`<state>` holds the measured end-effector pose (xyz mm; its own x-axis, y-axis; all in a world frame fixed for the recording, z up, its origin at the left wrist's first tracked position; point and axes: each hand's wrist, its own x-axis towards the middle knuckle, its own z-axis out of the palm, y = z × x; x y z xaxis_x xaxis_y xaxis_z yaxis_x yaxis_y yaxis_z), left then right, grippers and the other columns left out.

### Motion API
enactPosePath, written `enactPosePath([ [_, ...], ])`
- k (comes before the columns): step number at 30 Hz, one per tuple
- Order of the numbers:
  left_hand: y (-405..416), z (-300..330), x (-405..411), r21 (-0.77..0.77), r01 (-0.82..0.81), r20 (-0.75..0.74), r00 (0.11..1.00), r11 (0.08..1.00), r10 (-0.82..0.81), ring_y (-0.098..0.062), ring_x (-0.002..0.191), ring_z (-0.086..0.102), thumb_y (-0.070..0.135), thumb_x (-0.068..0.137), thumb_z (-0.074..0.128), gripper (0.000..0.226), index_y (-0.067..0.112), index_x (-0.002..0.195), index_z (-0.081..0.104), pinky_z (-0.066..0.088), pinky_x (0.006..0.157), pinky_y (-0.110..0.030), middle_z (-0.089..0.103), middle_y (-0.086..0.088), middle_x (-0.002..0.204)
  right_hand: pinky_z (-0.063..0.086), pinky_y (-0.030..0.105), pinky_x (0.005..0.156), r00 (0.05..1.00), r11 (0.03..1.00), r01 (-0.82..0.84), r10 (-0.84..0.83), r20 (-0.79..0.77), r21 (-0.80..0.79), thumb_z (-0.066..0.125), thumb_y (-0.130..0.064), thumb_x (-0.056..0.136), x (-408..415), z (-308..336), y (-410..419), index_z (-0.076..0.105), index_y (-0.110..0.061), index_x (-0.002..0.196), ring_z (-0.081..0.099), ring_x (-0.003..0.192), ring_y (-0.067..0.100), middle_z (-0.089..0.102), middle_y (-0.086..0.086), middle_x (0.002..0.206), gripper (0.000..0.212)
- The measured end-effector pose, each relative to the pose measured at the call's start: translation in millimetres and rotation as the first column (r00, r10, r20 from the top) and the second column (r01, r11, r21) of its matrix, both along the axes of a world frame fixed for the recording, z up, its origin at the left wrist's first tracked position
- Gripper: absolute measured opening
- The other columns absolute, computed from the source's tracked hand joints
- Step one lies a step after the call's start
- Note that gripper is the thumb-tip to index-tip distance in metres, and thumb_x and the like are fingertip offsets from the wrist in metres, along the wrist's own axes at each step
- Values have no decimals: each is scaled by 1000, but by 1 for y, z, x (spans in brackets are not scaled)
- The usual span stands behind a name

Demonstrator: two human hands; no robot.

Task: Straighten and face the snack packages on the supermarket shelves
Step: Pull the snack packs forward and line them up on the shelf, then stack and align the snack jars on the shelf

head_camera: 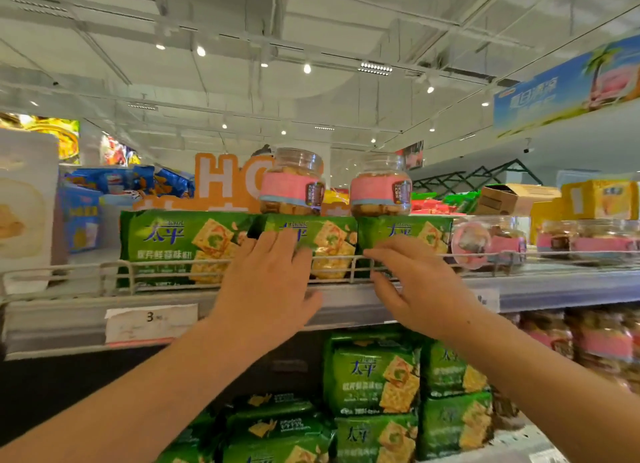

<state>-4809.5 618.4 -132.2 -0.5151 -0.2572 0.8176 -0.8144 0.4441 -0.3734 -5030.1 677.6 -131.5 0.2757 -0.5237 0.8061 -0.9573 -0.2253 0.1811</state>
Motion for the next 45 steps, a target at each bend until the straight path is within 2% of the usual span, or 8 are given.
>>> enactPosePath([
  [9,12,2,-15,99,-145,-66,986,984,152,-20,93,52,73,77,44,63,17,101,59,46,87,-39,52,1,99,47,35,84,990,991,-125,128,58,-38,62,-18,86,-17,3,-12,71,-9,109,57,93,24,64,4,100,27],
  [17,10,13,-18,-27,-87,-35,996,996,86,-14,64,42,65,77,42,50,16,73,51,39,57,-29,42,6,72,50,36,75,987,985,-155,157,24,-76,61,-18,83,-20,5,-14,72,-10,101,56,82,22,62,1,89,22],
  [27,-2,26,-14,-80,123,-29,992,989,-126,-8,48,40,52,89,41,46,19,62,57,35,47,-23,45,11,56,51,27,67,977,977,-212,211,40,13,44,-41,85,-25,30,-12,70,-20,90,56,73,9,62,-9,79,33],
  [32,-14,104,-23,-18,274,-394,882,961,-259,-15,86,52,49,80,55,40,26,113,59,38,71,-26,42,15,86,36,20,61,898,915,-234,333,286,-328,59,-29,83,-58,109,-31,56,-25,85,50,73,2,53,-14,79,5],
  [36,-45,145,-31,418,158,-514,853,895,90,-34,124,44,74,65,56,77,42,135,45,39,105,-44,41,-12,133,43,36,87,884,987,-127,159,439,-103,60,-48,83,-67,148,-68,53,-27,122,50,113,23,52,2,121,45],
  [39,-61,140,-38,511,417,-620,785,752,-14,-22,104,62,67,72,69,57,37,119,58,51,88,-40,59,-3,128,51,38,86,789,935,-317,166,592,160,62,-59,77,-63,150,-85,54,-30,122,59,105,22,57,4,125,55],
  [42,-72,136,-38,419,501,-687,720,757,-97,-8,75,68,55,70,76,35,35,93,61,47,59,-25,69,8,94,57,35,73,739,891,-424,237,631,162,66,-56,76,-67,147,-96,59,-28,100,67,85,18,68,0,99,38],
  [45,-75,139,-35,398,541,-717,688,741,-118,-11,71,70,54,68,79,34,34,90,63,52,57,-26,69,7,89,53,26,57,735,881,-444,256,628,161,69,-59,73,-73,150,-98,56,-28,94,68,79,15,68,-1,91,39],
])
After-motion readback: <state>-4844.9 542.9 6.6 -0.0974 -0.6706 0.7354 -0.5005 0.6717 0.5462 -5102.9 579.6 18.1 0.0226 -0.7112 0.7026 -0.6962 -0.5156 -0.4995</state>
